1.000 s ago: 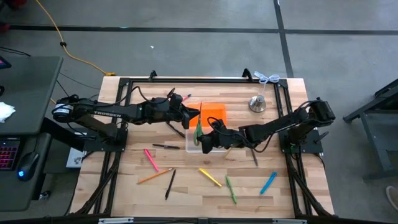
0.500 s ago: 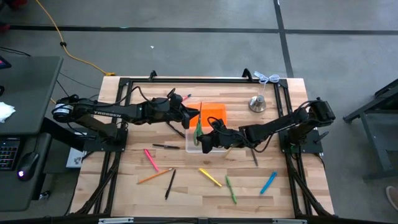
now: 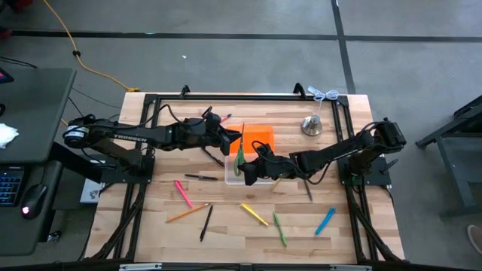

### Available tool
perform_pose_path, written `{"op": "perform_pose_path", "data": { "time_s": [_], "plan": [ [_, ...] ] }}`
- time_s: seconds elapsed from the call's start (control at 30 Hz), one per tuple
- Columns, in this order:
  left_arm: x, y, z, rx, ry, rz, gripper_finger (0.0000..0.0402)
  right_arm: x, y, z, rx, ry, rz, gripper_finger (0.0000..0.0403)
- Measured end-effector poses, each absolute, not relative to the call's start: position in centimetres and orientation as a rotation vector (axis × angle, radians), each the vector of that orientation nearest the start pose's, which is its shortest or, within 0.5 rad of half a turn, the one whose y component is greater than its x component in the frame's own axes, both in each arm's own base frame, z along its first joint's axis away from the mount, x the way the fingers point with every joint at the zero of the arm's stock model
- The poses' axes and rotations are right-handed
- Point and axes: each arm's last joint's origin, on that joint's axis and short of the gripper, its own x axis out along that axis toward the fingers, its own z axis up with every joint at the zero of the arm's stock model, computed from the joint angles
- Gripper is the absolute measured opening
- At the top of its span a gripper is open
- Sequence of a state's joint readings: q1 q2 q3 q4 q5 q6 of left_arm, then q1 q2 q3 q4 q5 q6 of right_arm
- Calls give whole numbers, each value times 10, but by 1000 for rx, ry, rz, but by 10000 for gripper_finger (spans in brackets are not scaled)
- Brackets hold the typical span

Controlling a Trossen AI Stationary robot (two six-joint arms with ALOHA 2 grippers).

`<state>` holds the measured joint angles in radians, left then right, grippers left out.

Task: Pick & place school supplies into a supply box
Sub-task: Put the green scissor into the container

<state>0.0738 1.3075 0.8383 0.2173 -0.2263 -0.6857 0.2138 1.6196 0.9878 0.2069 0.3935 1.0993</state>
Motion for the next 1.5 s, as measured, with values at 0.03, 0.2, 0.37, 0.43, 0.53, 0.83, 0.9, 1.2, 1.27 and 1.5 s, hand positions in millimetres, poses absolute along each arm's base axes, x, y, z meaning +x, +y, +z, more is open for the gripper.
{"op": "perform_pose_path", "data": {
  "time_s": [0.03,0.2,0.37,0.43,0.53,0.83,0.9,1.2,1.27,1.5],
  "plan": [
    [289,28,277,-657,138,376,111,346,64,232,954,263,-377,53],
    [288,28,277,-656,135,385,111,346,64,232,953,260,-380,53],
    [288,28,277,-655,137,391,111,346,64,232,952,261,-379,53],
    [288,28,277,-654,135,394,111,346,64,232,952,264,-376,53],
    [288,28,277,-653,136,393,111,346,64,232,952,266,-375,53],
    [288,28,277,-654,135,394,111,346,64,232,953,267,-375,53],
    [288,28,277,-654,135,394,111,346,64,232,953,265,-377,53],
    [289,29,278,-659,120,392,111,347,60,232,947,249,-401,53],
    [289,29,279,-660,112,389,111,347,58,232,946,246,-406,53],
    [289,29,280,-685,102,389,111,348,50,232,924,236,-429,53]
  ]
}}
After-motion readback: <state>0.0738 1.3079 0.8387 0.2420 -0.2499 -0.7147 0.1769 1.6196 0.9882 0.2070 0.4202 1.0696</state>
